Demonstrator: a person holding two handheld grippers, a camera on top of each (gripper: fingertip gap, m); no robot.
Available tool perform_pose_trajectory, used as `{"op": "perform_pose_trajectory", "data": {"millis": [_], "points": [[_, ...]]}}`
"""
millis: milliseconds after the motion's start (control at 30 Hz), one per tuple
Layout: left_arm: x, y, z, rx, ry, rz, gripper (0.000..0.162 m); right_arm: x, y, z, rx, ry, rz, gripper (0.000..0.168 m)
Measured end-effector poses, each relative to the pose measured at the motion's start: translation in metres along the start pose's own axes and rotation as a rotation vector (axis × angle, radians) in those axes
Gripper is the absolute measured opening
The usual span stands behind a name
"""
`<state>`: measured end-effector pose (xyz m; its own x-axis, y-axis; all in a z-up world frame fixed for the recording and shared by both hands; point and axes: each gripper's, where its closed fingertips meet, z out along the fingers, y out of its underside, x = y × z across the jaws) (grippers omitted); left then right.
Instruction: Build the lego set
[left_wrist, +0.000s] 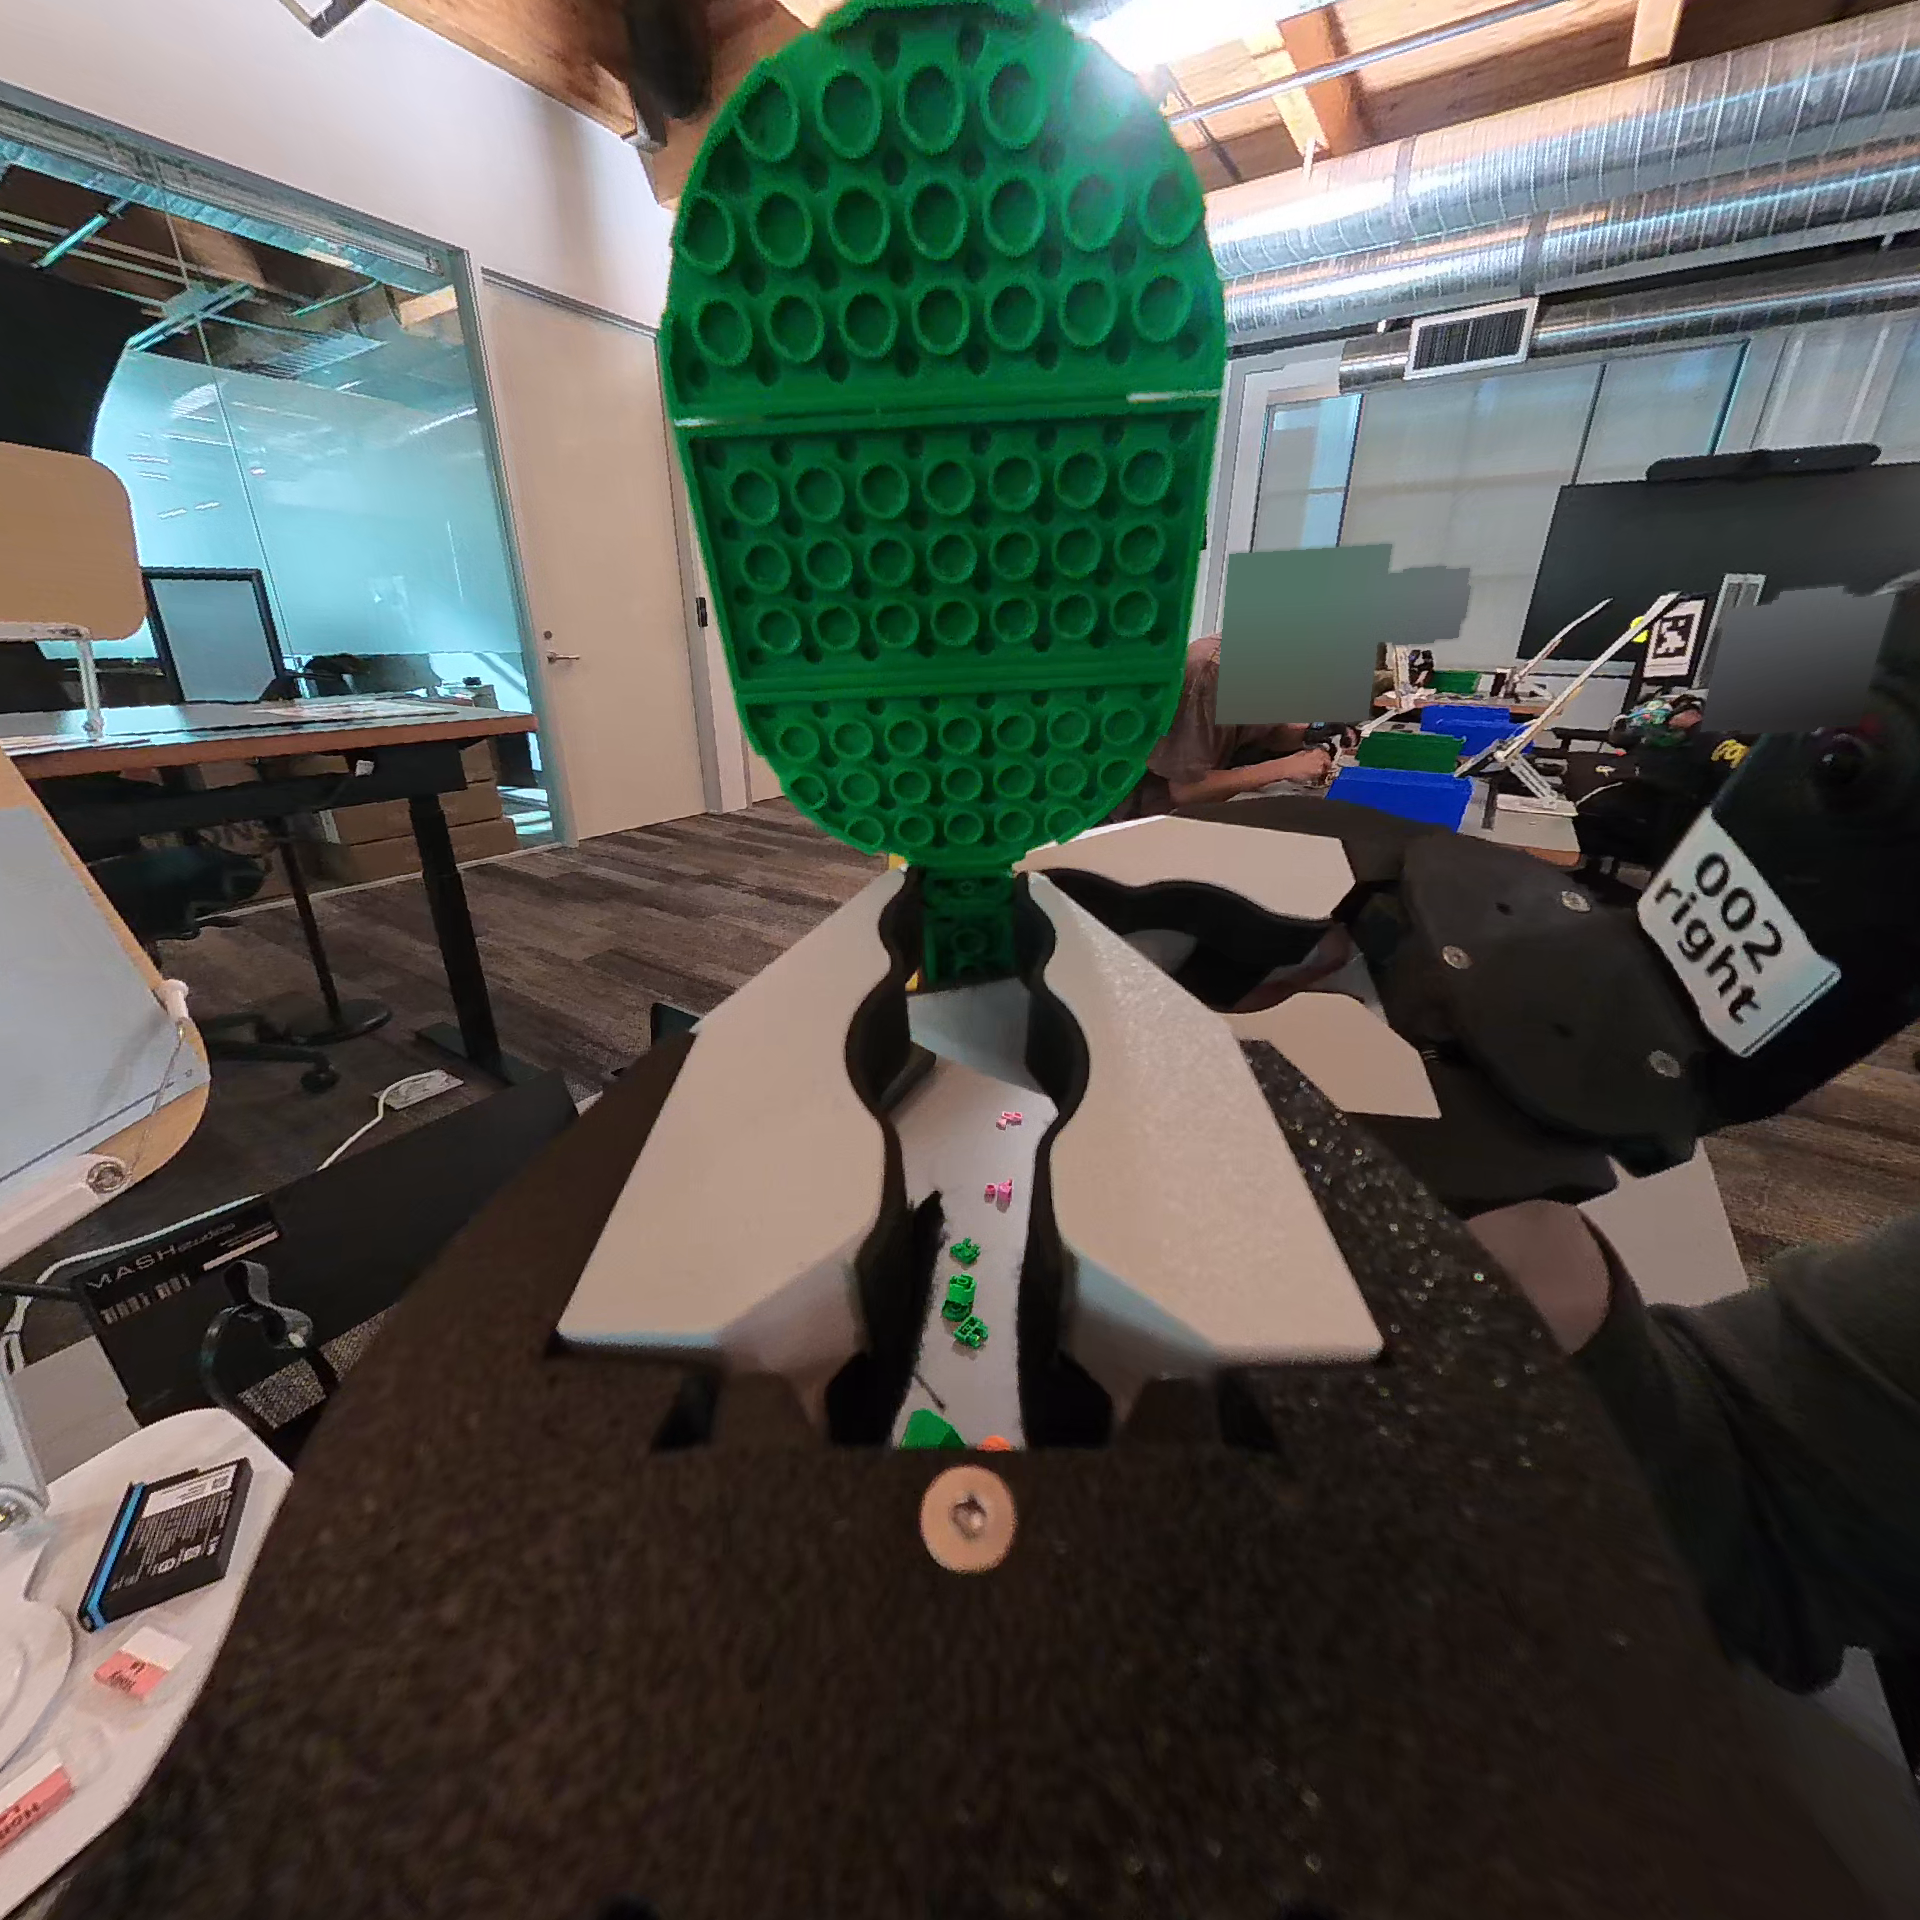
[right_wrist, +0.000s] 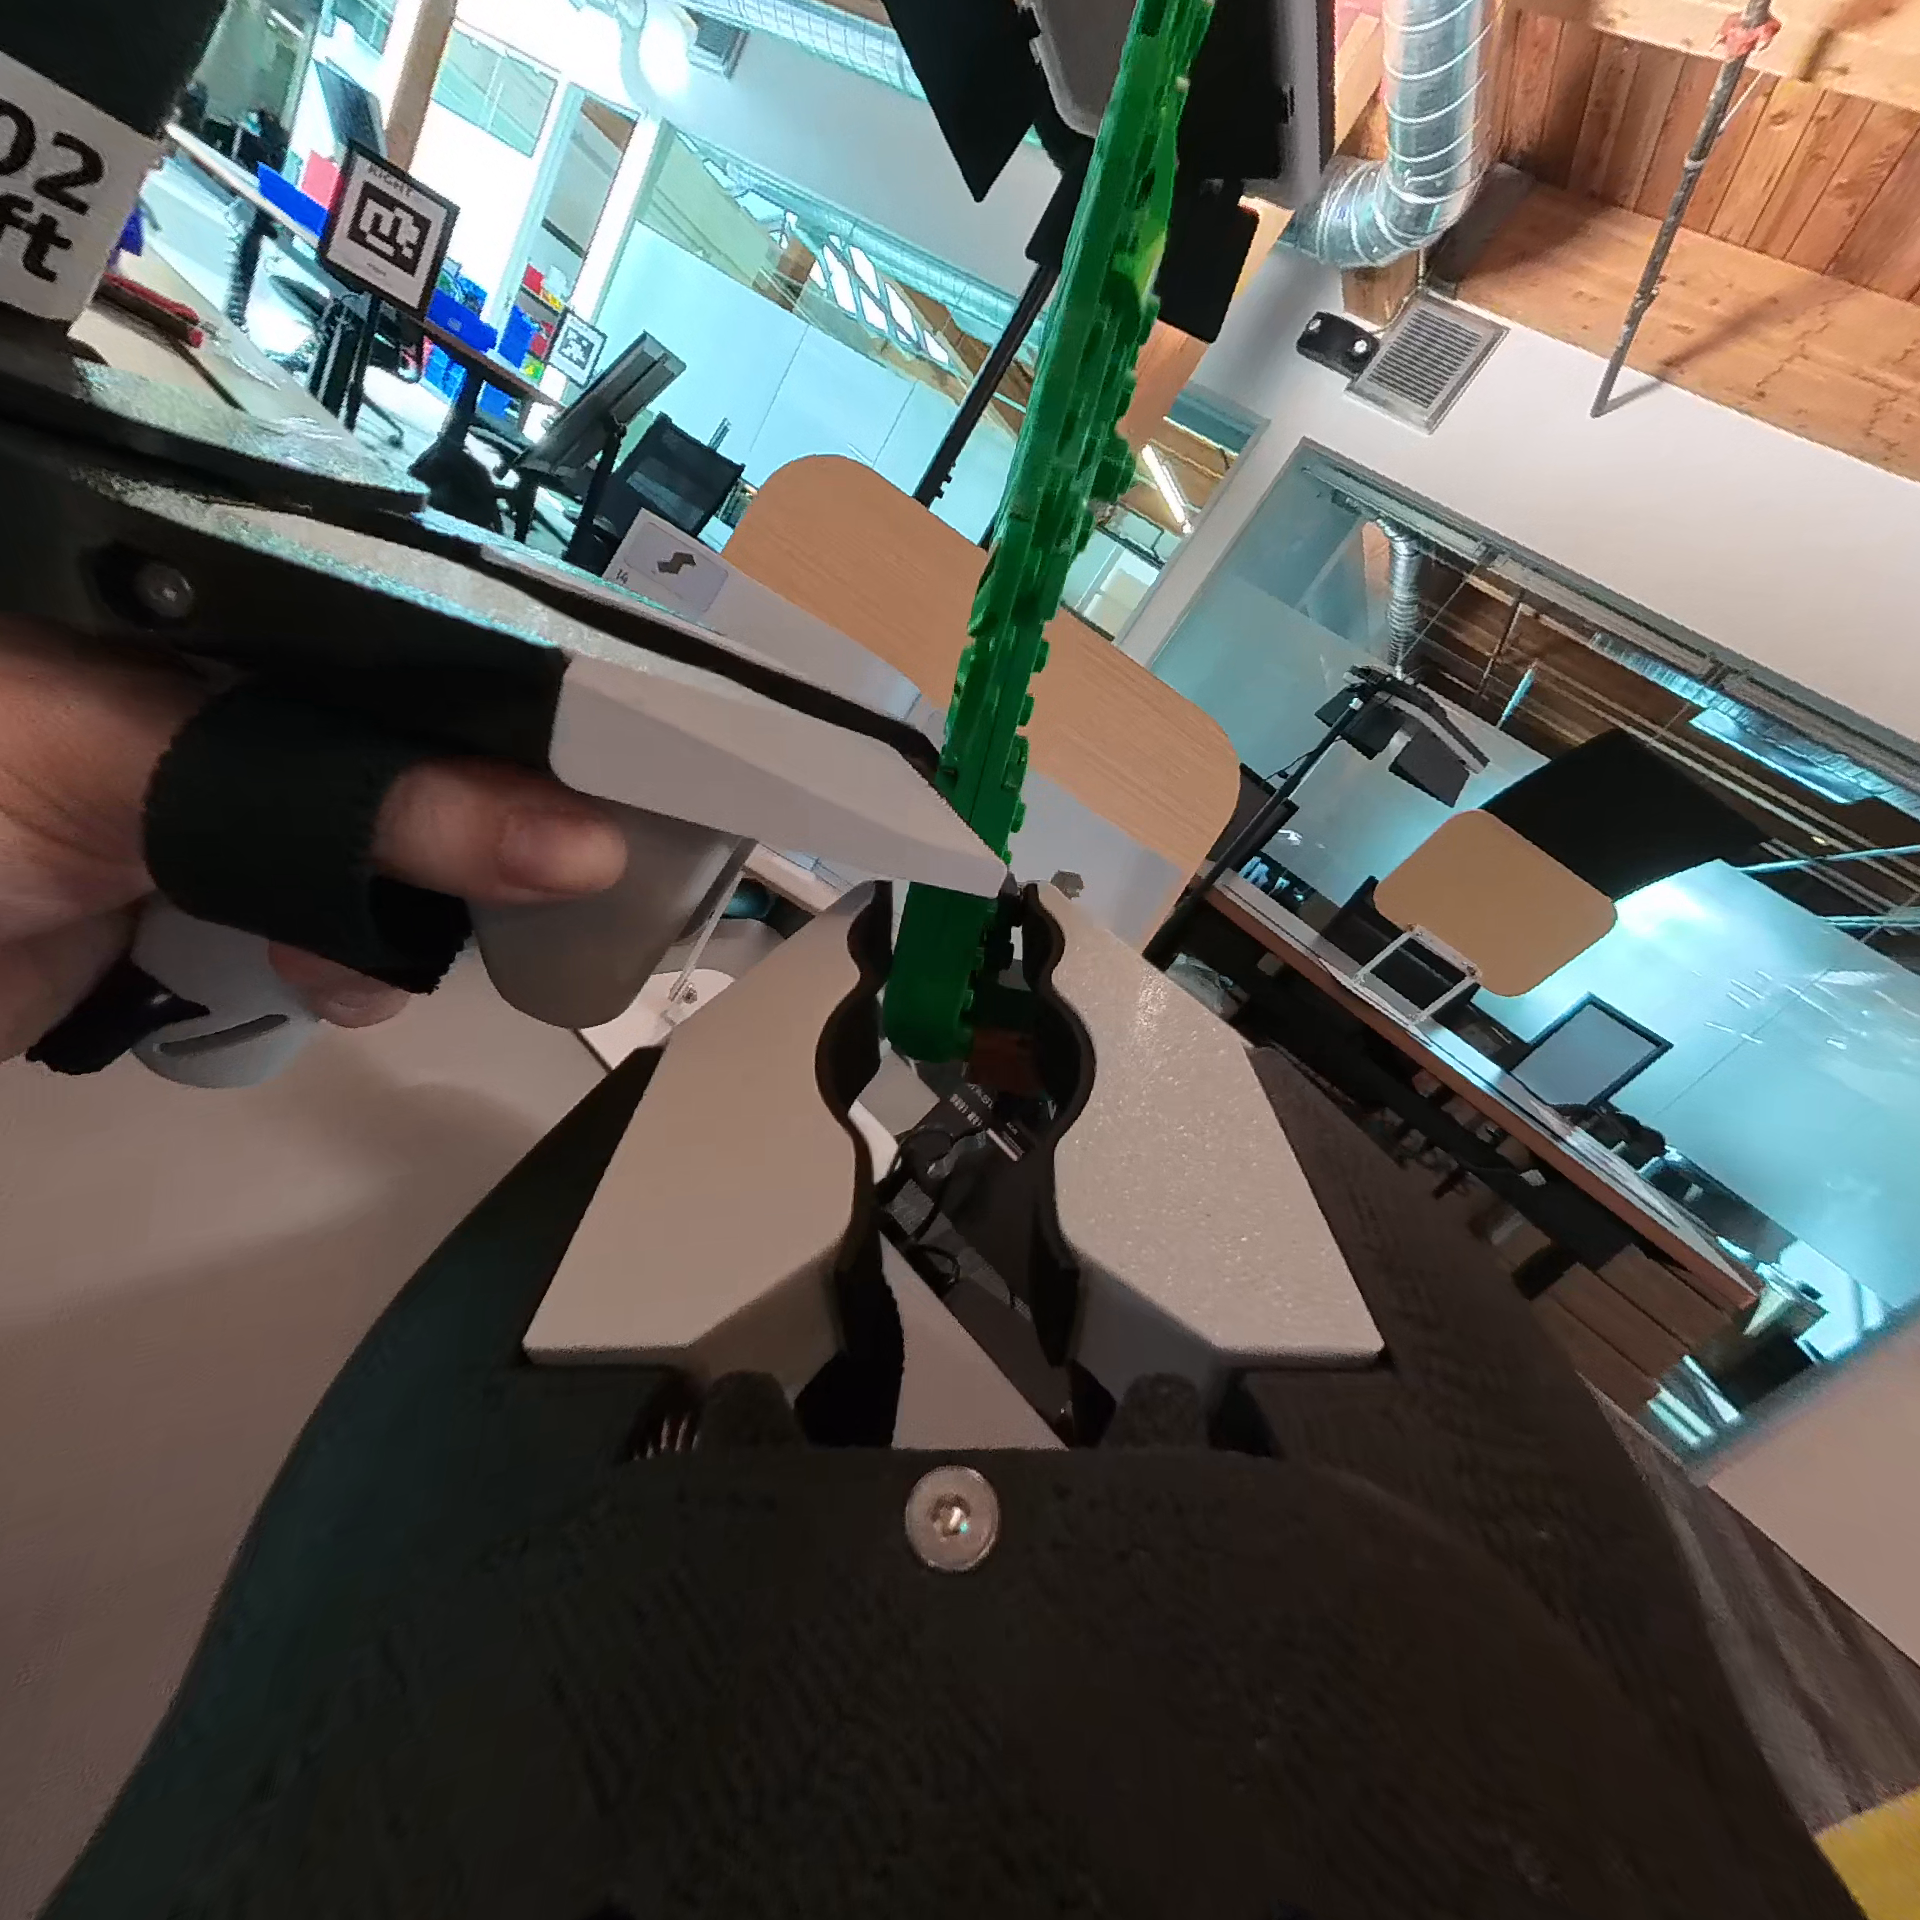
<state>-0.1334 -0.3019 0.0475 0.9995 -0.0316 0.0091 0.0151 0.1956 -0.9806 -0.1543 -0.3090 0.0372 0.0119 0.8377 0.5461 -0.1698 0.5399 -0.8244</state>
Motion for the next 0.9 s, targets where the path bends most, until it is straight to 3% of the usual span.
{"op": "perform_pose_trajectory", "data": {"millis": [300, 567, 733, 900], "points": [[-0.004, -0.001, -0.003, 0.010, 0.002, -0.017, 0.014, -0.003, -0.001, -0.004, 0.007, -0.065, 0.037, 0.022], [-0.002, -0.002, -0.005, 0.005, 0.009, 0.009, 0.014, -0.005, -0.001, -0.003, 0.009, -0.084, 0.048, 0.039], [0.014, 0.002, -0.006, -0.023, 0.109, 0.054, 0.014, -0.015, 0.000, -0.003, 0.003, -0.158, 0.070, 0.048], [0.020, 0.004, -0.008, -0.043, 0.145, 0.074, 0.014, -0.018, 0.000, -0.005, -0.001, -0.187, 0.071, 0.043]]}}
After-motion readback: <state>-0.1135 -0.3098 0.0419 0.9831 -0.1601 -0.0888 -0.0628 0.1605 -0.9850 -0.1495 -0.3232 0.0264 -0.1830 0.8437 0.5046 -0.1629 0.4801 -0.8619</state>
